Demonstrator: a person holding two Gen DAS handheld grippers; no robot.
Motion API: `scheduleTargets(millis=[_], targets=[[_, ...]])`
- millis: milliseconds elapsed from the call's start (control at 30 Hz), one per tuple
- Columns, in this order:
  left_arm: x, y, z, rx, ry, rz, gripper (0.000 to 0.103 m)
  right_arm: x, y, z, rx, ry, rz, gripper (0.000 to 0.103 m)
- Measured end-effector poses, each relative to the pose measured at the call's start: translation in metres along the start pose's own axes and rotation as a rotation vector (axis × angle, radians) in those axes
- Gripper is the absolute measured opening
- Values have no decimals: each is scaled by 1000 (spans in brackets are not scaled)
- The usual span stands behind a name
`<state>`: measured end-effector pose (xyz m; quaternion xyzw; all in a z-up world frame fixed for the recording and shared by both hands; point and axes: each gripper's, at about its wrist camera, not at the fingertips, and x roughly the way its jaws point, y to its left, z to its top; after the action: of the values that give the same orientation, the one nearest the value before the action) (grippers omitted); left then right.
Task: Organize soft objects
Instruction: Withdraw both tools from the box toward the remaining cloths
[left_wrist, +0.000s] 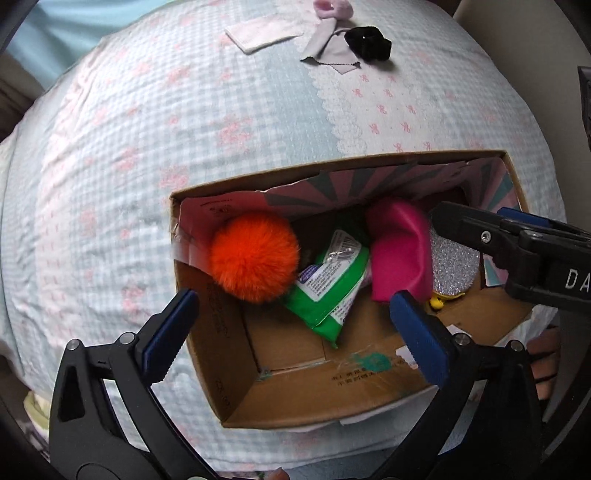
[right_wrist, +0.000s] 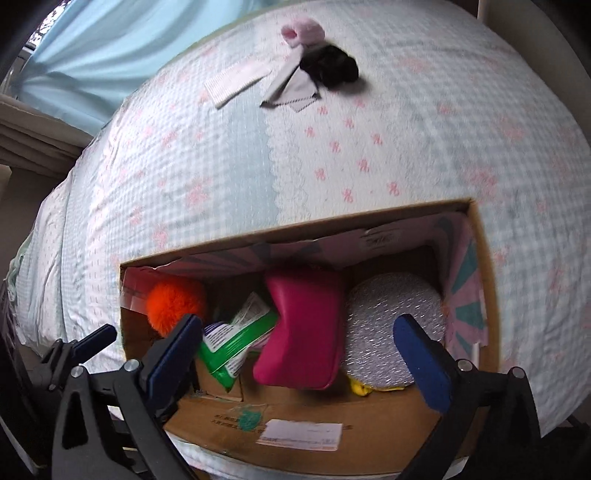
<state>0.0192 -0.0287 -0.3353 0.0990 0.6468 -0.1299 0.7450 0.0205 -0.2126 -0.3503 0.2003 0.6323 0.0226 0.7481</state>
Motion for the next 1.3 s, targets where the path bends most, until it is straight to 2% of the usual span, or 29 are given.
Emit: scheduleTargets(millis=[333, 600, 1033, 1300], targets=[[-19, 0, -12, -2, -23, 21, 103, -24, -1, -11, -29, -62, -9, 103], [-58, 0, -14, 2, -104, 41, 103, -63, 12, -20, -87, -121, -21, 103], [-147, 6, -14, -35, -286, 41, 103, -166, 39, -27, -204, -348, -101, 103], [-220, 8, -10, -49, -456, 80, 103, -239, 58, -29, -256, -523, -142, 103]])
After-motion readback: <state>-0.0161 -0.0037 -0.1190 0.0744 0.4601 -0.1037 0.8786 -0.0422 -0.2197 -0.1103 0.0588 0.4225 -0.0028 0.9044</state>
